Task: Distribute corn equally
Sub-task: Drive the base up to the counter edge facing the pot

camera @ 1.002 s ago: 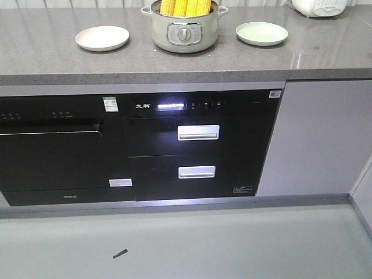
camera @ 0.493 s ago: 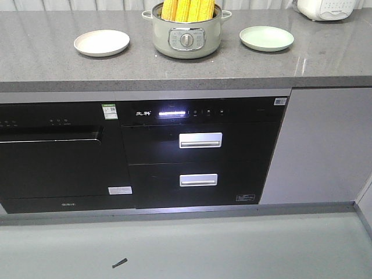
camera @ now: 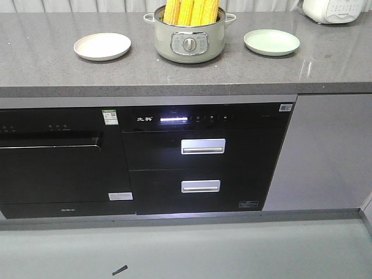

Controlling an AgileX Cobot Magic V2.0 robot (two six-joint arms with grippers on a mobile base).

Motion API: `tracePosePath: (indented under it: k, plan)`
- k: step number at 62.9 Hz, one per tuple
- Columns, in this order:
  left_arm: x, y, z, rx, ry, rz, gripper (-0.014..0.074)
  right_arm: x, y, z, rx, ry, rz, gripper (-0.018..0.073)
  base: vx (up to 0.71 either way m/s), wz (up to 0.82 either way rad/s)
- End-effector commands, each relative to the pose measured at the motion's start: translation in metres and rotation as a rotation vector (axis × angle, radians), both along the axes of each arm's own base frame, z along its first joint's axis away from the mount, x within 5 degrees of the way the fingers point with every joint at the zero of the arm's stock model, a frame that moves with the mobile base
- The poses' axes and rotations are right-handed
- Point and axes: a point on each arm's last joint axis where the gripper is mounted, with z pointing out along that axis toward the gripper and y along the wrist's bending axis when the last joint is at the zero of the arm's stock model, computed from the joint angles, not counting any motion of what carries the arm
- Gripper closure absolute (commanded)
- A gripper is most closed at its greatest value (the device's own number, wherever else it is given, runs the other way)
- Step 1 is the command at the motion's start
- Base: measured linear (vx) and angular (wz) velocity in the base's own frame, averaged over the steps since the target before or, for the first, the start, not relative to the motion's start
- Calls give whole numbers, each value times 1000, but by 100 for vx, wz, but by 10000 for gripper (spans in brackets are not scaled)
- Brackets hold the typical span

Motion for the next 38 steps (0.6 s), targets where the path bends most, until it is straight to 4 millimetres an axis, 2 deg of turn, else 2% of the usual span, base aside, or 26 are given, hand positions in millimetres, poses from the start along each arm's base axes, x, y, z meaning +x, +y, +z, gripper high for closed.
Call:
tracePosePath:
  k: [1,38]
  plan:
    - [-1,0,3,-13,-81,5,603,0,0,5,-15,-71,0,566,7,1]
    - [-1,0,3,-13,-81,5,603,0,0,5,-15,-71,0,566,8,1]
